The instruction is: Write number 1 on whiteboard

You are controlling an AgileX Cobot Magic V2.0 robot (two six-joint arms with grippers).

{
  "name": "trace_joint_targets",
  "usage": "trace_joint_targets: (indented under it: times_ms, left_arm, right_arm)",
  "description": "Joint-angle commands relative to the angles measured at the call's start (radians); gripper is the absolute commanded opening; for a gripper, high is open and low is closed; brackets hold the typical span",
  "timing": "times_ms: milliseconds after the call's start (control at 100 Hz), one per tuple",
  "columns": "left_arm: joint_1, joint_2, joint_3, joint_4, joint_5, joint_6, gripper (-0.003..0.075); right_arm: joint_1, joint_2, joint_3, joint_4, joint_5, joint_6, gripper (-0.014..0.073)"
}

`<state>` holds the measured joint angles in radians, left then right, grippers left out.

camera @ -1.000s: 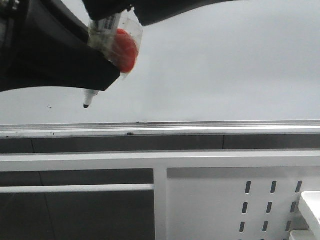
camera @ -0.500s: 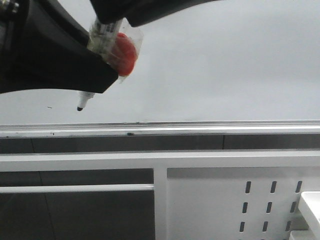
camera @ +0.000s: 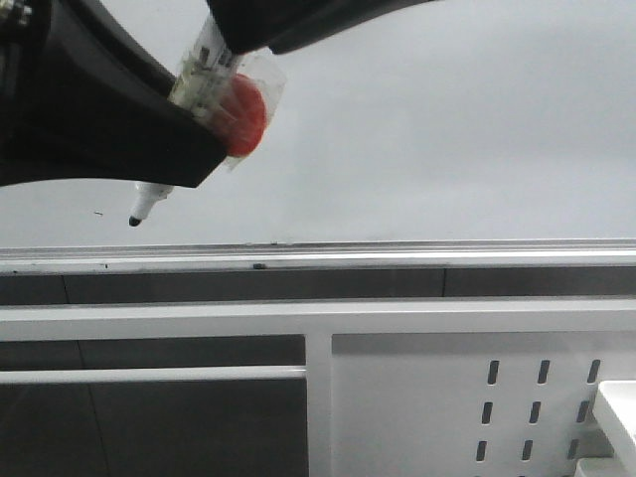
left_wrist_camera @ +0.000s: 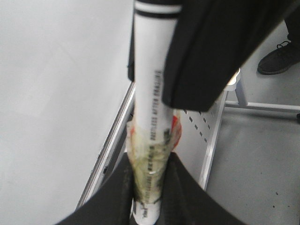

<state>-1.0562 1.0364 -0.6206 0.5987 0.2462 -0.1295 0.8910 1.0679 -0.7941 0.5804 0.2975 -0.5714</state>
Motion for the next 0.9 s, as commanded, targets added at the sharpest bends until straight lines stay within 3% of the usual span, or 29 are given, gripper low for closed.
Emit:
trace_joint_targets:
  times_ms: [0, 70, 260, 330, 650, 890]
  left_arm:
    - [-0.007, -0.017, -0.032, 0.018, -0.078, 0.017, -0.0017]
    - [-0.007, -0.018, -0.032, 0.009, -0.078, 0.017, 0.0022]
    - [-0.007, -0.044, -0.032, -0.036, -0.078, 0.016, 0.034]
    - [-0.007, -0.057, -0.032, -0.055, -0.071, 0.016, 0.0397]
    - [-0.007, -0.178, -0.032, -0.124, 0.021, 0.013, 0.0401]
    - [-0.007, -0.388, -0.031, -0.135, 0.198, -0.062, 0.0401]
  right_arm:
    - [-0.001, -0.014, -0.037, 0.042, -0.093, 0.006, -0.0077]
    - [-0.001, -0.014, -0.037, 0.042, -0.114, 0.006, -0.0077]
    - [-0.001, -0.014, -0.036, 0.042, -0.196, 0.006, -0.0071]
    - [-0.001, -0.014, -0.036, 0.038, -0.213, 0.006, -0.0069]
    - [-0.001, -0.023, -0.033, -0.025, -0.222, 0.006, -0.0069]
    - [-0.007, -0.1, 0.046, -0.051, -0.298, 0.006, -0.0069]
